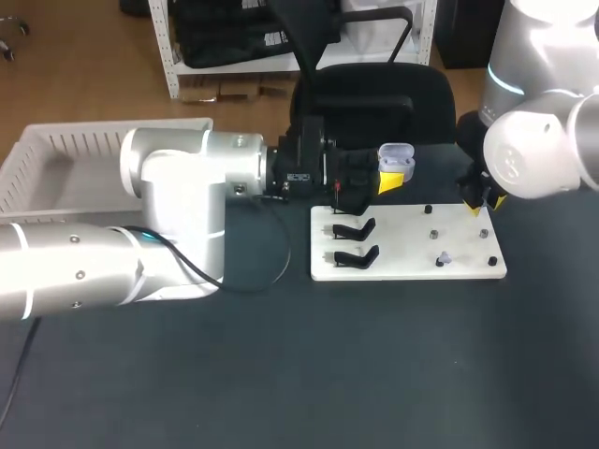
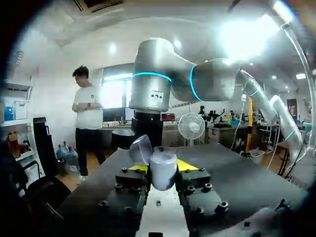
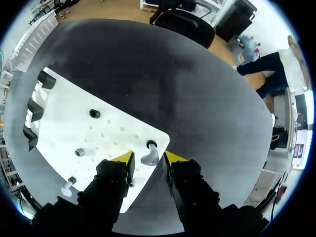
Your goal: Pick up each earbud case from the left stands, insert the matching earbuds, close the lid, and place the case in the box.
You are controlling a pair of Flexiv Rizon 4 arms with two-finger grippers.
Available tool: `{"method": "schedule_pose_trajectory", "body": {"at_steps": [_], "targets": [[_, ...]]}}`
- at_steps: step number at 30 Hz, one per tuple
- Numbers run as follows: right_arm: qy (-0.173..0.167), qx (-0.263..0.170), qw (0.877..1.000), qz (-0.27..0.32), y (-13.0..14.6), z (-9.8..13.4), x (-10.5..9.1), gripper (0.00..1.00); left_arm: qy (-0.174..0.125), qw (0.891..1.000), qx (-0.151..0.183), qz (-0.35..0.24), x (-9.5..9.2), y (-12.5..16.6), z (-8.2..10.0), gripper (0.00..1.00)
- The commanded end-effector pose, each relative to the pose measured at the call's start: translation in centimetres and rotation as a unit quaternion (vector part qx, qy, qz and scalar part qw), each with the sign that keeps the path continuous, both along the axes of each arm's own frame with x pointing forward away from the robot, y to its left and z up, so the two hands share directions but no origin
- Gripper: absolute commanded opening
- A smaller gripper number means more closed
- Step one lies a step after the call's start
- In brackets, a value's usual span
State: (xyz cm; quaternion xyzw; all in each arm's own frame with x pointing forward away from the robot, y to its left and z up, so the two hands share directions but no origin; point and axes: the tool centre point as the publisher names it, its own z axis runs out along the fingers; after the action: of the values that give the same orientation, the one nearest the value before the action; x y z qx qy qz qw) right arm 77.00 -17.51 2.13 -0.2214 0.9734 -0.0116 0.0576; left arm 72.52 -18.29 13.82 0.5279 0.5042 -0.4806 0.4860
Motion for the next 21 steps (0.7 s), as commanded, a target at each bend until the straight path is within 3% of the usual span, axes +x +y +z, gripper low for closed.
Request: {"method": "schedule_pose_trajectory", "body": {"at_steps": [1, 21], "targets": [[0.001, -0.002, 1.0, -0.002, -0.05, -0.16, 0.02, 0.36, -0.002, 1.0, -0.003, 0.004, -0.23, 0.0, -0.08, 0.0], [-0.004, 0.0, 1.0, -0.004, -0.32, 0.22, 0.25, 0.38, -0.002, 1.0, -0.003, 0.004, -0.23, 0.0, -0.08, 0.0]]}}
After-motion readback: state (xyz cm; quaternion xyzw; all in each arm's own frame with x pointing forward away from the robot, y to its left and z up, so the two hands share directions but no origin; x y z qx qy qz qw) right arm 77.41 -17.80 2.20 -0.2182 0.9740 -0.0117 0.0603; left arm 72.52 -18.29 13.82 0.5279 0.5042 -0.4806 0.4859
